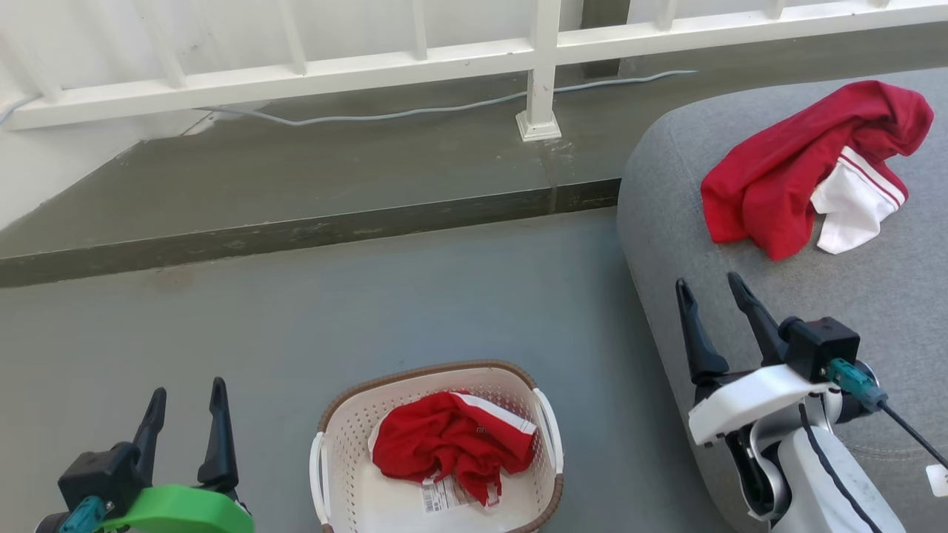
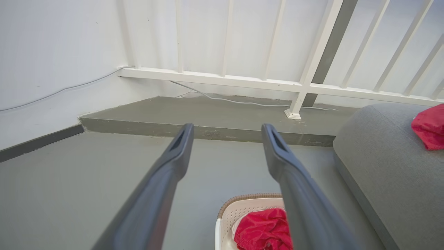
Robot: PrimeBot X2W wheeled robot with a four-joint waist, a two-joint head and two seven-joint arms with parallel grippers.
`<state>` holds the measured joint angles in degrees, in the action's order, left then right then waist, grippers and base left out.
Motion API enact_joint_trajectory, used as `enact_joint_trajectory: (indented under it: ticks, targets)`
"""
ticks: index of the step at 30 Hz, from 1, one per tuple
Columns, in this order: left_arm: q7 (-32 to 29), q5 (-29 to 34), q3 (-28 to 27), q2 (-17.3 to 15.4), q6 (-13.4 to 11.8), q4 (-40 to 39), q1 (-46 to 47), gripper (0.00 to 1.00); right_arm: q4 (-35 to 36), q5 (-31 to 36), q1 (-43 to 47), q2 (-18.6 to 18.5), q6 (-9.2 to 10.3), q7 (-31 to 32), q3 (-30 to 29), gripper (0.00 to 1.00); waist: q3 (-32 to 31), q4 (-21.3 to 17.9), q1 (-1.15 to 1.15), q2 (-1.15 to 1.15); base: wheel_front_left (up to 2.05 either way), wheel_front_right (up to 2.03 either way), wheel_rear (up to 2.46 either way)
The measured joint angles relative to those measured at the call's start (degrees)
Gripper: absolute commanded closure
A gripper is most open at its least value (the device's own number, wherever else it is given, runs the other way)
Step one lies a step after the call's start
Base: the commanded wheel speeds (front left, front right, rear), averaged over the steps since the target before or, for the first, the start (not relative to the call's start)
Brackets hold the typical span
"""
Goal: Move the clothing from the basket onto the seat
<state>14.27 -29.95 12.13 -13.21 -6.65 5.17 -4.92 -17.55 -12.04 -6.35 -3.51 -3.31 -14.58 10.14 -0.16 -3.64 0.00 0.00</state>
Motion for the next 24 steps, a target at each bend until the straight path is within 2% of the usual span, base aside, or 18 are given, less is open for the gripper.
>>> enact_joint_trajectory:
  ticks: [6, 24]
  targets:
    - [0.00, 0.52, -1.15, 0.37, 0.00, -1.02, -1.57, 0.00, 1.32, 0.00, 1.28, 0.05, 0.92, 0.00, -0.01, 0.00, -0.12, 0.02, 0.00, 0.00, 0.00, 0.00, 0.00]
    - [0.00, 3.12, -2.22, 1.44, 0.08, -3.74, -3.63, 0.00, 4.12, 0.00, 3.44, 0.24, 1.51, 0.00, 0.40, 0.00, 0.10, -0.11, 0.00, 0.00, 0.00, 0.00, 0.00]
